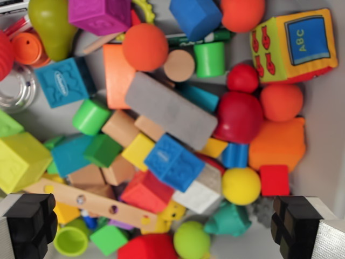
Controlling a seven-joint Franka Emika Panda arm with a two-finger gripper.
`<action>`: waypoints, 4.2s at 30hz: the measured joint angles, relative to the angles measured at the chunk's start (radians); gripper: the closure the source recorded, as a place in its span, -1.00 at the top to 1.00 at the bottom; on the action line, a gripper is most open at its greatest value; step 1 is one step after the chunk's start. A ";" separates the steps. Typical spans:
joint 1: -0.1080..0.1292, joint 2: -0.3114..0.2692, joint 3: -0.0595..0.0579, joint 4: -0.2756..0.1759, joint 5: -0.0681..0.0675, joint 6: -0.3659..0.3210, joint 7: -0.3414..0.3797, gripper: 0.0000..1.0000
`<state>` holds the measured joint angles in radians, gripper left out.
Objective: Pick an object from the bin
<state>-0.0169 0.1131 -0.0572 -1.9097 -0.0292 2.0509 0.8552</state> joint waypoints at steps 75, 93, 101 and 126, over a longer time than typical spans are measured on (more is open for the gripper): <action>0.054 0.151 0.041 -0.058 0.002 0.194 0.016 1.00; 0.085 0.258 0.061 -0.054 0.002 0.291 0.025 1.00; 0.103 0.316 0.067 -0.040 0.002 0.331 0.029 1.00; 0.169 0.538 0.079 0.062 0.002 0.442 0.036 1.00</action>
<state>0.1518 0.6509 0.0219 -1.8474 -0.0270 2.4928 0.8910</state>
